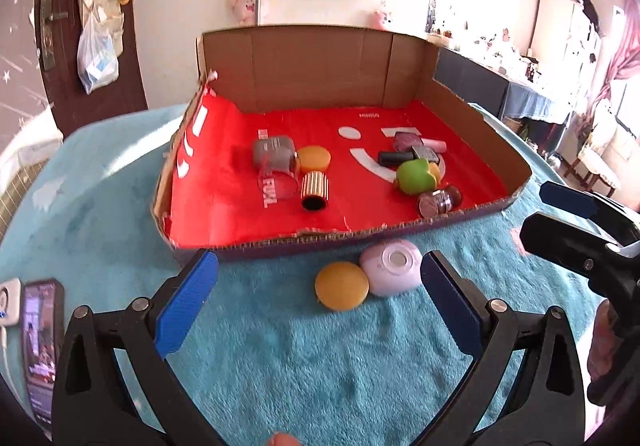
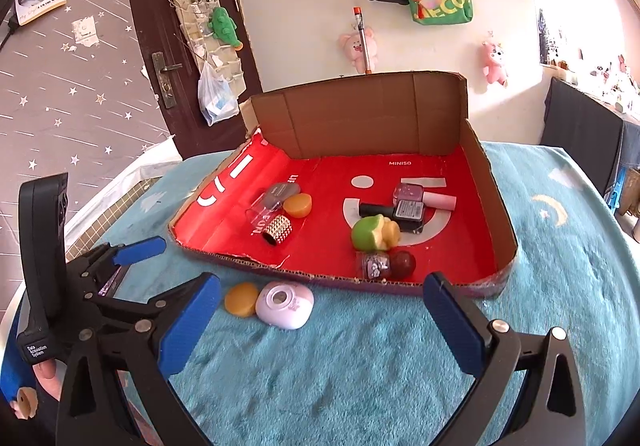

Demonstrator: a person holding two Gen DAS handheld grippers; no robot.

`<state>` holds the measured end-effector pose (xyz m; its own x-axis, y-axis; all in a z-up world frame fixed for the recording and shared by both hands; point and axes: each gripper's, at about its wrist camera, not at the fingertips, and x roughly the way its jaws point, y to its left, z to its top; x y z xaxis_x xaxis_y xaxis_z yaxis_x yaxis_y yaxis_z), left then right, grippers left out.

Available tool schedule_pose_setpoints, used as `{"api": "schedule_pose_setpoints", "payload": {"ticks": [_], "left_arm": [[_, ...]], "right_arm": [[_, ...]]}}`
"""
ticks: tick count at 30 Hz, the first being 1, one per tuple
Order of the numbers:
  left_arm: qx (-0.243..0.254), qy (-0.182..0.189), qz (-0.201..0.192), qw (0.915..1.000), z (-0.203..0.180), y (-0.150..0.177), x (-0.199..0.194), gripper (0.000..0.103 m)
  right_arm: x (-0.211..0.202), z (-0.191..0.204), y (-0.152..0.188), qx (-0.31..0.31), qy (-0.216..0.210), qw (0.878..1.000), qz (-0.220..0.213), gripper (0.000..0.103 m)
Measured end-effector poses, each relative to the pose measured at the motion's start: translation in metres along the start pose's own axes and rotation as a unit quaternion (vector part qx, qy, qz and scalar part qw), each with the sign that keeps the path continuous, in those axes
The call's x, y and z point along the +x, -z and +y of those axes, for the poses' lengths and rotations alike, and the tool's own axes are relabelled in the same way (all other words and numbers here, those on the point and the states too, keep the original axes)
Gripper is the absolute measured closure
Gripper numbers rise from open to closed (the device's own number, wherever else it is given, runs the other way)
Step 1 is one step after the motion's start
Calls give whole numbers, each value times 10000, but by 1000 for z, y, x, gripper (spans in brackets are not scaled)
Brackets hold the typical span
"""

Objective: Organize rigid objects
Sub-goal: 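Withdraw both open tools from the box toward the sponge and compact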

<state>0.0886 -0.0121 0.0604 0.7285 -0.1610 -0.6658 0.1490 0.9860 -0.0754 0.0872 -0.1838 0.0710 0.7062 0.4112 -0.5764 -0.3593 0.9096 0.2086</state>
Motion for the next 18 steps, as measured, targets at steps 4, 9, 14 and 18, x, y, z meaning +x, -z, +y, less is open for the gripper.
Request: {"api": "schedule_pose_setpoints", "payload": {"ticks": [4, 9, 14, 18], "left_arm": [[-90, -11, 91, 9999, 5, 10, 3, 0], [-65, -52, 141, 9999, 5, 20, 5, 0], [-38, -20, 264, 9996, 4, 27, 9, 0], [-60, 13, 438, 9990, 5, 33, 18, 0]], "right_arm": [[1, -2, 7, 45, 29, 10000, 48, 0], [7, -8, 15, 158, 32, 9997, 178, 0], [15, -11, 22, 216, 67, 9993, 299, 0], [21, -15, 27, 302, 109, 9986, 409, 0]]}}
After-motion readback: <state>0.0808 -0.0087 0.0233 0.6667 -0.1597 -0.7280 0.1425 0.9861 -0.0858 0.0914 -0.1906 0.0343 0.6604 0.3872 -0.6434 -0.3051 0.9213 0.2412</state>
